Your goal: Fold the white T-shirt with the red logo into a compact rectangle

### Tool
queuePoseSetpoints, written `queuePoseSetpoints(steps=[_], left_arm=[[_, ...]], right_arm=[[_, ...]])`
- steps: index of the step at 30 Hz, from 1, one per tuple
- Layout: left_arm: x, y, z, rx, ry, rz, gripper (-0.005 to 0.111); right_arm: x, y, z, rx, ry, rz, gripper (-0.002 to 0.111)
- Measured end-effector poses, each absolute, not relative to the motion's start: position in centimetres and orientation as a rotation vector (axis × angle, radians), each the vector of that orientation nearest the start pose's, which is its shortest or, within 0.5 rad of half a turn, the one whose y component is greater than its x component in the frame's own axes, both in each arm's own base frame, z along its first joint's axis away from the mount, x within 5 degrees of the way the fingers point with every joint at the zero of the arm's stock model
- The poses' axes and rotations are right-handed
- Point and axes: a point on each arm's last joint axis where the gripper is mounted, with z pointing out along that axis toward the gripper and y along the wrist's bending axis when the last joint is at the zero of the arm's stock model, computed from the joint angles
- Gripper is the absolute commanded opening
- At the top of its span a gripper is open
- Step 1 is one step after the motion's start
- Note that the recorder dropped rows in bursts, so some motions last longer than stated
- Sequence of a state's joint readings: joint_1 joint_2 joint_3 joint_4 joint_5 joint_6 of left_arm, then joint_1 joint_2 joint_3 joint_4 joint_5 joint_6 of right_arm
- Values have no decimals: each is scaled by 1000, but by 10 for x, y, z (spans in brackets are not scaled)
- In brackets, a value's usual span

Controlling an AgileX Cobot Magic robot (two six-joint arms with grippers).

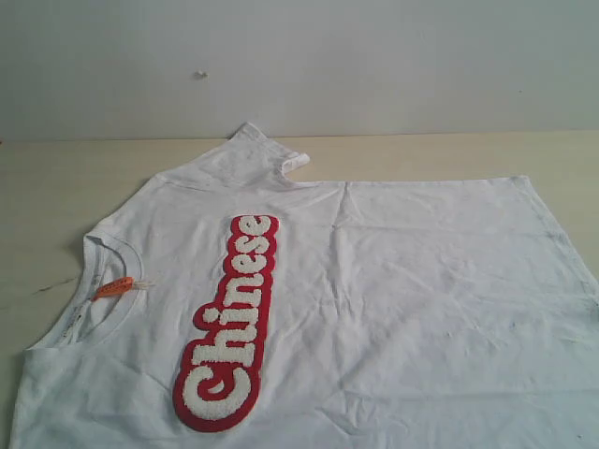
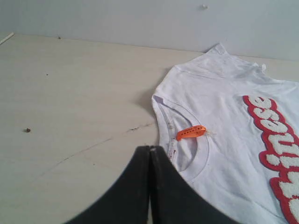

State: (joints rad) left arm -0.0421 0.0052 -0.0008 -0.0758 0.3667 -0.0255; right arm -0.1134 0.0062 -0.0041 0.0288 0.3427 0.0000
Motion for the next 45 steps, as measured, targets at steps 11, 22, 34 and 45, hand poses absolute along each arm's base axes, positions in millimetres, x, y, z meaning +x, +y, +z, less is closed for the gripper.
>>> queuePoseSetpoints(steps=[11,22,34,45], left_arm=[[53,-5,180,-31,1855,-121,0],[53,-5,180,-31,1855,-121,0],[53,-5,180,-31,1855,-121,0],[55,-5,186,-55,1781,-147,0]], right_arm=[[54,-5,183,122,1825,-52,0],[54,-5,183,122,1825,-52,0],[54,-5,183,122,1825,-52,0],[54,-5,183,122,1825,-52,0]])
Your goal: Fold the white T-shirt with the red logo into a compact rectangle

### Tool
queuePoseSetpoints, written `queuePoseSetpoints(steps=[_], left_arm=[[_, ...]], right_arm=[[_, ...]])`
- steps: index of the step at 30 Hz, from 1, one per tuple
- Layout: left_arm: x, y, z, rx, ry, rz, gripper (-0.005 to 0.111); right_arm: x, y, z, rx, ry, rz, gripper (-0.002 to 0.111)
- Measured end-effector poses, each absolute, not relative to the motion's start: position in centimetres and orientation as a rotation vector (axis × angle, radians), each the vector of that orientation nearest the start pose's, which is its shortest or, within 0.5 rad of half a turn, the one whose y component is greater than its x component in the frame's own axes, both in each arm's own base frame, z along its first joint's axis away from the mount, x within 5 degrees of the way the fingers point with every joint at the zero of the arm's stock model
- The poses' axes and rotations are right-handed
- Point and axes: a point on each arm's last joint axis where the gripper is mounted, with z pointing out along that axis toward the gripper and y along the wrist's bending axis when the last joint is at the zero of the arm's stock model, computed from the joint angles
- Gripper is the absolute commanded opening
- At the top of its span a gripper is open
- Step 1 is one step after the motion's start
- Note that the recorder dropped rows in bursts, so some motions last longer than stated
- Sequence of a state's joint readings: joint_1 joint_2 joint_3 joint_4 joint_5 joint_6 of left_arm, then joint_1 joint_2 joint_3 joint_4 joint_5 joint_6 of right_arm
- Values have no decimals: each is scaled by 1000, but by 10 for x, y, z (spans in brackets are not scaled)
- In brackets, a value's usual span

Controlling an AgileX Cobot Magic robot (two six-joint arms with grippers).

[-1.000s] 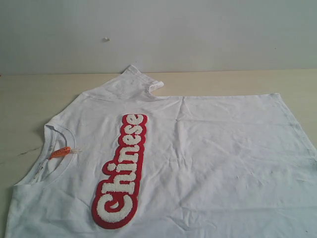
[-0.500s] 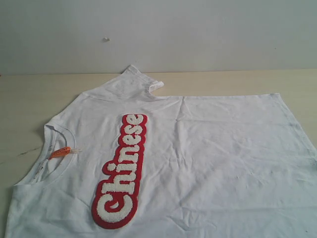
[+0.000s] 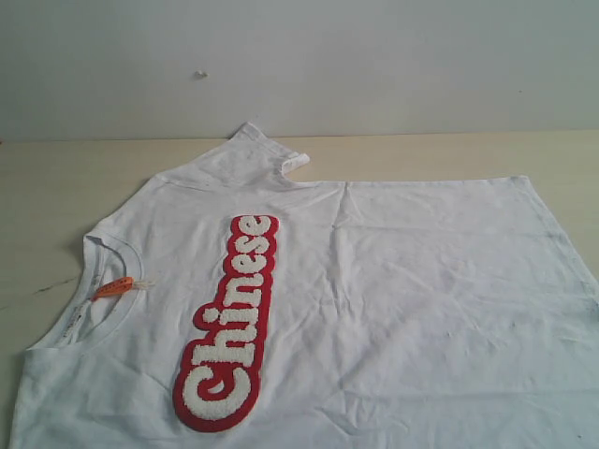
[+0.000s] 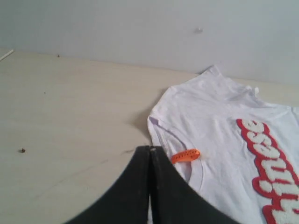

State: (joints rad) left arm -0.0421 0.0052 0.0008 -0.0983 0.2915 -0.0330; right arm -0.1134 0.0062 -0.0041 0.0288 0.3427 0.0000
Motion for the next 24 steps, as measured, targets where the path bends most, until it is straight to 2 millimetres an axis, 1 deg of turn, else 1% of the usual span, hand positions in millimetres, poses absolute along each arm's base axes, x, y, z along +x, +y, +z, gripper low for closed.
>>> queuePoseSetpoints(steps=[3,7,10,11,13,16,17,20,24], left_arm=[[56,-4,196,-83,1671,-170,0],[57,-4,199,-88,1637,-172,0],[57,-4,202,-103,1603,-187,0],[57,-4,205,-129,1572,-213,0],[57,-3,212,-225,1486,-312,0],[56,-1,219,-310,1394,-397,0],[56,0,220,-319,1379,-405,0],[55,1,225,-344,1326,-429,0],[54,2,228,-471,1259,-589,0]], right_arm=[[54,-5,183,122,1825,-52,0],[54,-5,184,121,1821,-52,0],[55,-6,193,117,1718,-57,0],[56,-6,197,142,1669,-31,0],[56,-6,209,247,1522,84,0],[55,-7,221,365,1367,222,0],[55,-8,224,383,1332,244,0],[53,-9,229,409,1265,279,0],[53,-9,230,480,1230,374,0]])
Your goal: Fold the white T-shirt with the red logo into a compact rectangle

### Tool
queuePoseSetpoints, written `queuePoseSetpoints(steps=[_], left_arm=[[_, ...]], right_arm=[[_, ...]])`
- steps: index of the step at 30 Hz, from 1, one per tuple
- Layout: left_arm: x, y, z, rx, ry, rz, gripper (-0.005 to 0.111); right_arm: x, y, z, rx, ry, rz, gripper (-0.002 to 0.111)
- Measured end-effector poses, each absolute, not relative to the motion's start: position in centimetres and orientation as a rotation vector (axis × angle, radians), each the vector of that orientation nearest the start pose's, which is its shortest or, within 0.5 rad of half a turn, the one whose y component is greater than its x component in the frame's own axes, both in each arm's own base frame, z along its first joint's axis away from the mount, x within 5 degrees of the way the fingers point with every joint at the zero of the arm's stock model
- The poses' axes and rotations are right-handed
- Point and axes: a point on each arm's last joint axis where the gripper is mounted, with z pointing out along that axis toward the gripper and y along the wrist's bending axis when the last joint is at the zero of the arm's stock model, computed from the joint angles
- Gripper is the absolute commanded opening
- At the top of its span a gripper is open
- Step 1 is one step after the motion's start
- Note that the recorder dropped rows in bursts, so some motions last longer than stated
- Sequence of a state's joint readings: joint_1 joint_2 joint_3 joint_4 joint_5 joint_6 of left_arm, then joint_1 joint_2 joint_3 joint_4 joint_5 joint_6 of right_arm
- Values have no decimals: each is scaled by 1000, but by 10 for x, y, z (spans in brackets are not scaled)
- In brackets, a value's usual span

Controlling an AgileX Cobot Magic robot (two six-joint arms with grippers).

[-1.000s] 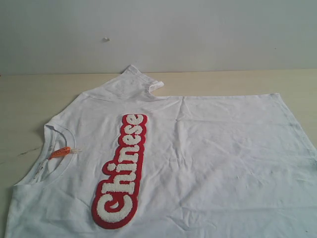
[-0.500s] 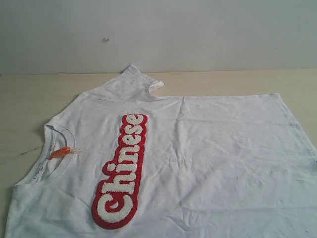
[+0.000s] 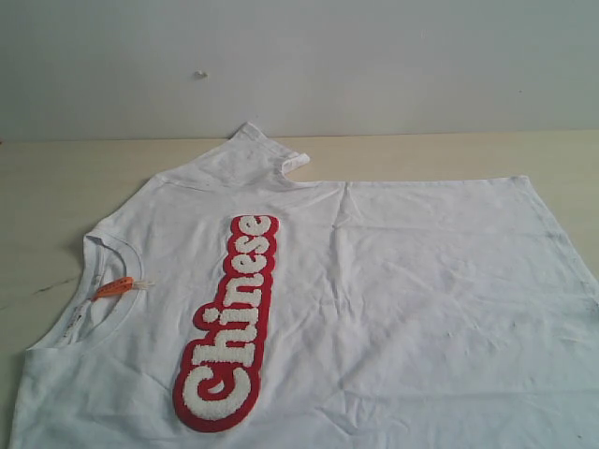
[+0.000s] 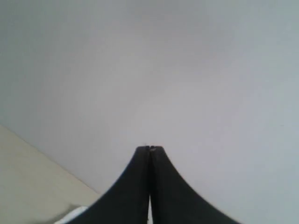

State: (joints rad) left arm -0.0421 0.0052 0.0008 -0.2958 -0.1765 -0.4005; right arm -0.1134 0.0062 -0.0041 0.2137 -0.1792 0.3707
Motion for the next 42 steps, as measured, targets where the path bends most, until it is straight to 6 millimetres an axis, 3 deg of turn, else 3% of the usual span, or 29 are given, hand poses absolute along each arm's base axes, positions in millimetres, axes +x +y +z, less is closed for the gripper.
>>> queuePoseSetpoints(steps=[2,5,7,13,16,22,26,31,36,42], left_arm=[[54,2,227,-538,1244,-675,0],[55,-4,220,-559,1438,-681,0],[53,-7,222,-486,1543,-626,0],[59,-20,245,-268,1724,-659,0],[74,-31,263,-77,1878,-593,0],[105,-49,280,241,2108,-471,0],[125,-61,273,440,2269,-450,0],[143,-79,257,653,2398,-560,0],[153,-99,247,977,2366,-653,0],[161,-114,232,1275,2341,-609,0]], right_arm=[[53,-9,229,505,1230,406,0],[55,-6,218,545,1414,420,0],[55,-4,217,548,1488,418,0],[47,-1,255,415,1484,326,0],[52,0,265,370,1575,274,0],[67,0,268,239,1770,162,0],[76,3,269,113,1883,120,0],[93,8,263,-91,2069,76,0],[109,13,255,-253,2192,81,0],[129,19,251,-497,2273,44,0]])
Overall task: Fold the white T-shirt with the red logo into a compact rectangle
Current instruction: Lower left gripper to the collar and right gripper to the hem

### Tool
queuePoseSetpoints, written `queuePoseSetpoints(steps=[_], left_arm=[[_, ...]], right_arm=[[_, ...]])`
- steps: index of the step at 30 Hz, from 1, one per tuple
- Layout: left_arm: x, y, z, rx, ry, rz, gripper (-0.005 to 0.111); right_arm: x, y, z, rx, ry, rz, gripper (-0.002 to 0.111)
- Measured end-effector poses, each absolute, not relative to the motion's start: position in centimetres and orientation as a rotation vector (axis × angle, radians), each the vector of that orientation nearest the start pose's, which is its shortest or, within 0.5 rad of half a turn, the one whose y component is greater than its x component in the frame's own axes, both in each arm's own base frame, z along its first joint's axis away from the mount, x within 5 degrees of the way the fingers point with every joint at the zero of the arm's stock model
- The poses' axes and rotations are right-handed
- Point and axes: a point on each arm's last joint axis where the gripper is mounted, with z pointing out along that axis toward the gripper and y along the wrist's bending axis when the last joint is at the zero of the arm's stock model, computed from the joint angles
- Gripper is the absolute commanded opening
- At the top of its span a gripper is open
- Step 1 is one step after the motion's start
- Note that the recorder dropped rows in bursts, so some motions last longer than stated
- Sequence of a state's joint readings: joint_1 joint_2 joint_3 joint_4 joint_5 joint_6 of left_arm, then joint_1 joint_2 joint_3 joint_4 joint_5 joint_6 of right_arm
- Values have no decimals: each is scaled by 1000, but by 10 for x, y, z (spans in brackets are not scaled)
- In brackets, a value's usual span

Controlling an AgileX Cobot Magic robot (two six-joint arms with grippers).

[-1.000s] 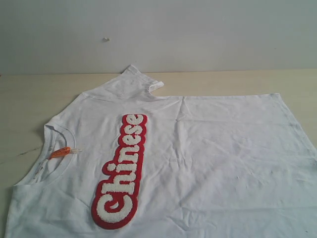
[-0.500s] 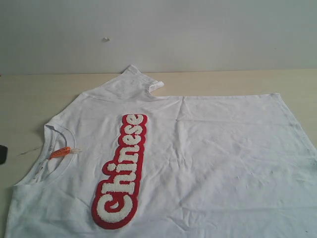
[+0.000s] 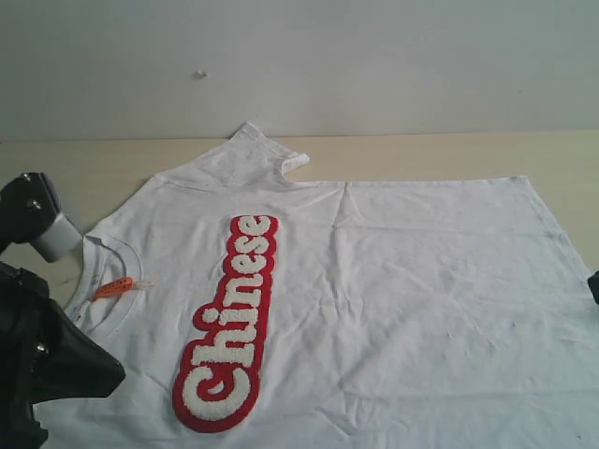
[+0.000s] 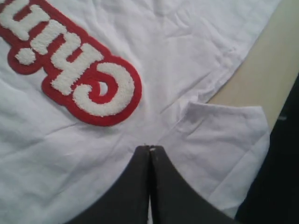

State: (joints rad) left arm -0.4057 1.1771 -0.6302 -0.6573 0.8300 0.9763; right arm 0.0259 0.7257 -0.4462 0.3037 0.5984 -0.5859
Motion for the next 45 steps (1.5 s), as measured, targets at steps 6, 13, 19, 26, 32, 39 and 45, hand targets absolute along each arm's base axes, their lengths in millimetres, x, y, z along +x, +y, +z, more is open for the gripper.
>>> queuePoseSetpoints(steps=[6,13,19,26,32,39,45], left_arm=[[170,-113,220,1429,2340,-510,0],[173,-115,219,1423,2330,-512,0],[173,-111,217,1499,2315,-435,0],[183,-100,218,1719,2235,-182,0],[219,-104,237,1833,2110,35,0],[259,-118,218,2066,2029,73,0],[277,-117,186,2288,1976,158,0]], right_arm=[[146,24,249,-704,2354,50,0],[155,27,244,-943,2418,74,0],[158,27,250,-1172,2302,-6,0],[161,26,246,-1295,2268,-45,0],[168,21,236,-1391,2296,-101,0],[189,14,221,-1522,2323,-193,0],[234,10,214,-1666,2355,-247,0]])
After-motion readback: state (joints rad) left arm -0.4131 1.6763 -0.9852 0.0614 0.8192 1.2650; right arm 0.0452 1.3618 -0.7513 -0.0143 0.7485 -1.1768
